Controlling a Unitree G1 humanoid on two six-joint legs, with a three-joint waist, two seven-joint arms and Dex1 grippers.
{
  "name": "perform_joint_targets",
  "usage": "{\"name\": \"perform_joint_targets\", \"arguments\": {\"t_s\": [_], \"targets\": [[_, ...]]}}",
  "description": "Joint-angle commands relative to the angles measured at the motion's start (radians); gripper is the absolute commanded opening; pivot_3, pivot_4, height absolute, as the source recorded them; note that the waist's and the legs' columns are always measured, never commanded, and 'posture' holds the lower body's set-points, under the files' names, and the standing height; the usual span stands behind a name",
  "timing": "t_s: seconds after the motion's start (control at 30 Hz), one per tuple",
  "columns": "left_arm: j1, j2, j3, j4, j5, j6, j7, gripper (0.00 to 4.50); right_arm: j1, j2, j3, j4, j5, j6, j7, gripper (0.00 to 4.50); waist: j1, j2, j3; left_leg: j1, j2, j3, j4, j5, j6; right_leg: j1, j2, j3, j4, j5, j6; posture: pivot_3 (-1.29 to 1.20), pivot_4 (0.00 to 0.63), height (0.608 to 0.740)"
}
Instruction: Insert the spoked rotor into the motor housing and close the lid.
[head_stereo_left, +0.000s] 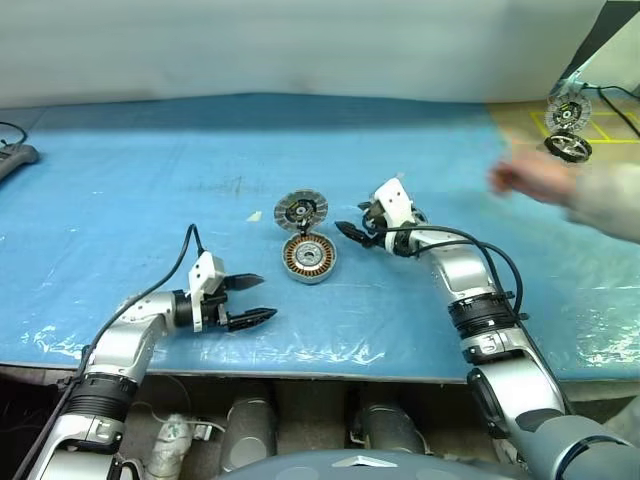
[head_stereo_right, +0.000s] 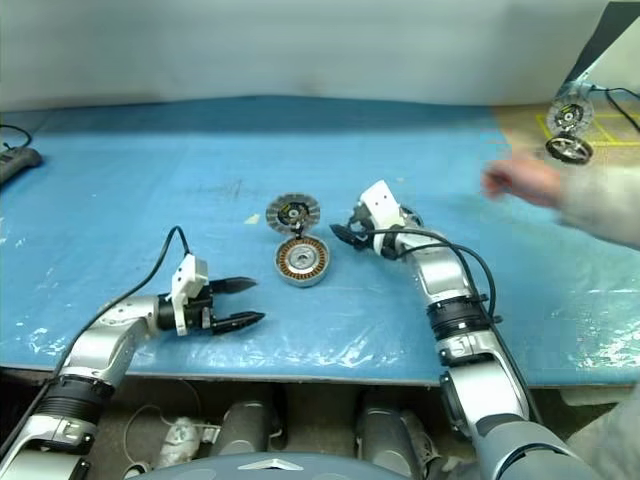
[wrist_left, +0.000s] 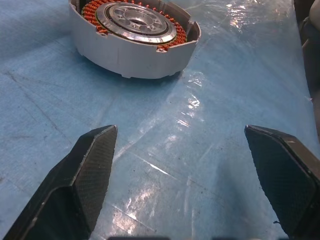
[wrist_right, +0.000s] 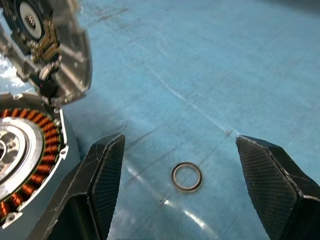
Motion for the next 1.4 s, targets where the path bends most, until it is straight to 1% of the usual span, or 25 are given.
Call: {"name": "perform_joint_targets", "arguments": {"t_s": [0.03,0.2,0.37,0.53,0.57,0.63,0.73,0.83,1.0,1.1,1.23,1.33,1.4], "targets": [[-0.01,0.007,0.003,-0.054,-0.01,0.033,0.013,4.39,0.003,0.025,0.017,0.028,-0.034,-0.05,-0.053,3.73,-0.002,0.0,0.0,0.0,0.0,0.0,0.0,0.0,0.0,0.0,0.0,0.0,0.0,0.0,0.0,0.0,0.15,0.74],[0.008,0.017,0.009,-0.11,-0.02,0.07,0.021,4.39,-0.005,0.033,-0.014,0.112,-0.032,-0.072,-0.096,3.73,-0.003,0.0,0.0,0.0,0.0,0.0,0.0,0.0,0.0,0.0,0.0,0.0,0.0,0.0,0.0,0.0,0.15,0.74],[0.023,0.03,0.013,-0.145,-0.028,0.096,0.014,4.39,0.006,0.011,-0.033,0.18,-0.024,-0.072,-0.086,3.73,-0.002,0.0,0.0,0.001,0.0,0.0,0.0,0.0,0.0,0.001,0.0,0.0,0.0,0.0,0.0,0.0,0.15,0.74],[0.016,0.027,0.01,-0.137,-0.024,0.098,0.018,4.39,0.025,0.011,-0.028,0.174,-0.026,-0.072,-0.076,3.73,0.001,0.0,0.0,0.004,0.0,0.0,0.001,0.0,0.0,0.004,0.0,0.0,0.0,0.0,0.0,0.0,0.15,0.74],[0.015,0.024,0.007,-0.128,-0.019,0.091,0.018,4.39,0.027,0.013,-0.024,0.173,-0.031,-0.074,-0.081,3.37,0.002,0.0,0.0,0.004,0.0,0.0,0.001,0.0,0.0,0.005,0.0,0.0,0.0,0.0,0.0,0.0,0.15,0.74],[0.008,0.018,0.001,-0.116,-0.013,0.086,0.021,4.39,0.031,0.014,-0.012,0.175,-0.04,-0.081,-0.077,2.81,0.001,0.0,0.0,0.004,0.0,0.0,0.0,0.0,0.0,0.005,0.0,0.0,0.0,0.0,0.0,0.0,0.15,0.74],[-0.01,0.01,-0.006,-0.096,-0.005,0.077,0.023,4.39,0.033,0.014,-0.008,0.176,-0.041,-0.078,-0.076,1.74,0.0,0.0,0.0,0.004,0.0,0.0,0.0,0.0,0.0,0.005,0.0,0.0,-0.001,0.0,0.0,0.0,0.15,0.74],[-0.034,0.021,0.0,-0.125,-0.016,0.119,0.028,4.39,0.032,0.012,-0.007,0.181,-0.044,-0.082,-0.078,0.7,-0.002,0.0,0.0,0.004,0.0,0.0,0.0,0.0,0.0,0.005,0.0,0.0,-0.001,0.0,0.0,0.0,0.15,0.74],[-0.07,0.048,0.011,-0.29,-0.072,0.288,0.08,4.39,0.04,0.007,-0.002,0.156,-0.041,-0.077,-0.062,0.65,-0.003,0.0,0.0,0.004,0.0,0.0,0.0,0.0,0.0,0.004,0.0,0.0,-0.001,0.0,0.0,0.0,0.15,0.74],[-0.069,0.044,0.001,-0.39,-0.099,0.371,0.132,4.39,0.055,-0.002,-0.009,0.099,-0.019,-0.045,-0.039,0.65,-0.003,0.0,0.0,0.003,0.0,0.0,0.0,0.0,0.0,0.004,0.0,0.0,-0.001,0.0,0.0,0.0,0.15,0.74],[-0.027,0.023,-0.027,-0.452,-0.103,0.394,0.171,4.39,0.103,-0.029,-0.046,-0.115,0.059,0.034,0.02,0.65,-0.003,0.0,0.0,0.002,0.0,0.0,-0.002,0.0,0.0,0.003,0.0,0.0,-0.003,0.0,0.0,0.0,0.15,0.74],[0.019,0.037,-0.039,-0.442,-0.085,0.345,0.148,4.39,0.165,-0.078,-0.048,-0.363,0.168,0.168,0.118,0.65,-0.004,0.0,0.001,0.0,-0.001,0.0,-0.005,0.0,0.0,0.001,0.0,0.0,-0.006,0.0,0.0,0.0,0.15,0.74],[0.028,0.045,-0.039,-0.432,-0.08,0.327,0.142,4.39,0.179,-0.101,-0.036,-0.472,0.22,0.239,0.157,0.65,-0.006,0.0,0.002,-0.001,-0.001,0.0,-0.006,0.0,0.0,0.0,0.0,0.0,-0.007,0.0,0.0,0.0,0.15,0.74]]}}
